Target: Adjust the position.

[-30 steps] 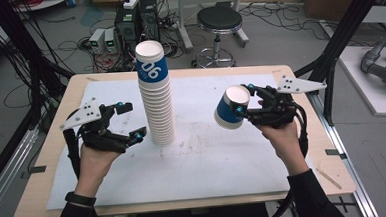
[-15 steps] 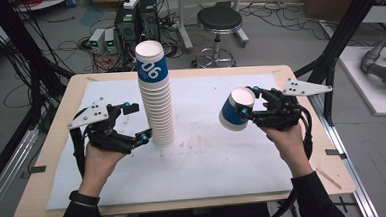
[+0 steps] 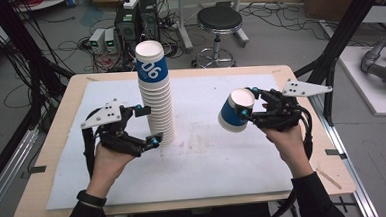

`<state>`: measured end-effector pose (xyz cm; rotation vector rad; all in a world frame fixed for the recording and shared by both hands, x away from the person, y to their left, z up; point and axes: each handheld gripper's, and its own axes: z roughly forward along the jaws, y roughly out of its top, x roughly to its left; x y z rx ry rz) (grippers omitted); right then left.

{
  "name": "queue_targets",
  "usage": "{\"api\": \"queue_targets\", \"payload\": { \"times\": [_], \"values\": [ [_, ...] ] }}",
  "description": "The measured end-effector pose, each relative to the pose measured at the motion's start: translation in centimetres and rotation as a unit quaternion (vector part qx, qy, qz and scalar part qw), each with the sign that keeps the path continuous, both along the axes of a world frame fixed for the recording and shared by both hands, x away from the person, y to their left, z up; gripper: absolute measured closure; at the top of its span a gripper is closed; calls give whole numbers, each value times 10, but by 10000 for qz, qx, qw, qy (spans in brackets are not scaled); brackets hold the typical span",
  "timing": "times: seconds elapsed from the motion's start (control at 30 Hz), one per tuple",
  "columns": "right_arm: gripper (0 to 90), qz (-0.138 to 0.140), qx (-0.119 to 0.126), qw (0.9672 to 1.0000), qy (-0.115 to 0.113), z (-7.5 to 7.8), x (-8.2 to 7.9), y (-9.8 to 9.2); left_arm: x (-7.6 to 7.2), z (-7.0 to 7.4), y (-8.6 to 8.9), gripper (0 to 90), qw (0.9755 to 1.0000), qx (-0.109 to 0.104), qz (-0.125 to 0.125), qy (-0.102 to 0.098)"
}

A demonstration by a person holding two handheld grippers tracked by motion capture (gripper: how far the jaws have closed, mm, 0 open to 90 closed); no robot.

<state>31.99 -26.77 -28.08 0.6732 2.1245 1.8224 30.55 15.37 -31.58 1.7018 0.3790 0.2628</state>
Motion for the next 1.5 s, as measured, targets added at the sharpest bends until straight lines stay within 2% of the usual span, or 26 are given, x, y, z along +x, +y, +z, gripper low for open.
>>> {"api": "queue_targets", "payload": {
  "times": [0.13, 0.4, 0.6, 0.77, 0.87, 0.97, 1.03, 1.13, 1.27, 1.33, 1.5],
  "values": [
    [297, 131, 14, 9999, 9, 0, 0, 1, 0, -1, -12, 71, 9997, -118, -201, 93],
    [297, 371, 43, 9993, 39, 0, -2, 6, 1, -3, -37, 71, 9983, -176, -523, 191],
    [297, 615, 70, 9981, 42, 1, -4, 9, 3, -2, -55, 71, 9959, -192, -822, 324],
    [297, 817, 66, 9966, 71, 1, -5, 14, 4, -3, -71, 70, 9943, -117, -985, 383],
    [297, 930, 53, 9956, 66, 1, -6, 17, 6, -4, -79, 71, 9929, -138, -1105, 423],
    [297, 1002, 30, 9949, 78, 1, -7, 21, 8, -6, -86, 70, 9911, -253, -1213, 486],
    [297, 1043, 13, 9945, 86, 0, -7, 23, 8, -7, -91, 70, 9911, -240, -1233, 449],
    [297, 1075, 17, 9941, 107, 0, -8, 26, 10, -9, -96, 71, 9899, -285, -1290, 518],
    [297, 1138, 18, 9934, 104, 0, -8, 28, 11, -11, -102, 70, 9903, -273, -1255, 532],
    [297, 1166, 29, 9931, 106, 0, -8, 29, 13, -13, -105, 70, 9913, -183, -1199, 520],
    [297, 1236, -2, 9923, 120, -1, -9, 32, 14, -16, -112, 71, 9910, -93, -1215, 548]
  ]
}}
